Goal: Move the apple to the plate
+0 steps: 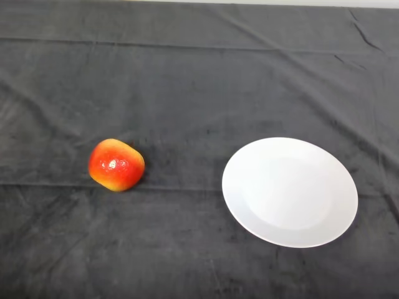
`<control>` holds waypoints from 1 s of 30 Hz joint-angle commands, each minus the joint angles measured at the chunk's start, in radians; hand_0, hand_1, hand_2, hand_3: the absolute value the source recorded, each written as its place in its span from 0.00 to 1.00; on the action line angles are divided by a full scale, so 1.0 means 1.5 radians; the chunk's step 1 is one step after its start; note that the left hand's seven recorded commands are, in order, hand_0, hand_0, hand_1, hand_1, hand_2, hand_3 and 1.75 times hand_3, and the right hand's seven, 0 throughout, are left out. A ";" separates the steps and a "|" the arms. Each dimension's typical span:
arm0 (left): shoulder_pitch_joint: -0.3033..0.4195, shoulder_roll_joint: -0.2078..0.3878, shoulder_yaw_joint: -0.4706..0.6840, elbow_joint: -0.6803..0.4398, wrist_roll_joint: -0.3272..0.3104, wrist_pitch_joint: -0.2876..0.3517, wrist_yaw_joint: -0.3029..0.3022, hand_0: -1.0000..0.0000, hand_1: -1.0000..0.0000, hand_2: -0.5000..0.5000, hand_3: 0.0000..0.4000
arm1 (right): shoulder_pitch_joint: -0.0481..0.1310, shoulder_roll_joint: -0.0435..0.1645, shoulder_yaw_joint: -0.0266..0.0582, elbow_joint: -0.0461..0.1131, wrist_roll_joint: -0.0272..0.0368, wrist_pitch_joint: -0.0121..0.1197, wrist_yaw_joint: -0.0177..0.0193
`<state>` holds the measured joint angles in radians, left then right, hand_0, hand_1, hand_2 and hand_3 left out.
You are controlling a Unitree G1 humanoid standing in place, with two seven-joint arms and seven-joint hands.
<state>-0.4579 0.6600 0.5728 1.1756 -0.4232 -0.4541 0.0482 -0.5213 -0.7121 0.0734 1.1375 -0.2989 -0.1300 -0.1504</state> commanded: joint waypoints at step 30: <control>-0.072 -0.118 -0.154 -0.076 0.143 -0.091 -0.068 1.00 1.00 0.50 0.00 | 0.053 0.030 0.0129 0.018 -0.0132 0.010 0.0105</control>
<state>-0.5077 0.4874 0.3606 1.1106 -0.2206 -0.5658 -0.0480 -0.5219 -0.7130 0.0713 1.1357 -0.2983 -0.1299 -0.1506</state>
